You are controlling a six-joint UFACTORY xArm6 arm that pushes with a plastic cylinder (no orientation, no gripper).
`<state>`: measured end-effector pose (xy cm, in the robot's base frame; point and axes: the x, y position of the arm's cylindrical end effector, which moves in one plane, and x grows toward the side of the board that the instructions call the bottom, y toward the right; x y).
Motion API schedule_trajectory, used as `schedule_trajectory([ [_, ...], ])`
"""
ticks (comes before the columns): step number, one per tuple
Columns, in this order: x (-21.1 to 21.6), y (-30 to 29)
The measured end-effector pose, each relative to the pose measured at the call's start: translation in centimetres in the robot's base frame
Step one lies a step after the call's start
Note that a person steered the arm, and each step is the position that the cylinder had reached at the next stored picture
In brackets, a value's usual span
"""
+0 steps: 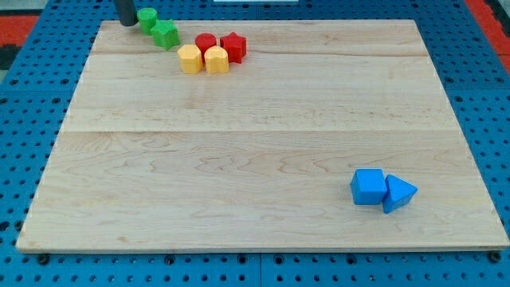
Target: Move the green circle above the red circle
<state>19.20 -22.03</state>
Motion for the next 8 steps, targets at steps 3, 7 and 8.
schedule_trajectory([
  [3,2.7,-0.5],
  [7,2.0,9.3],
  [8,3.1,12.0],
])
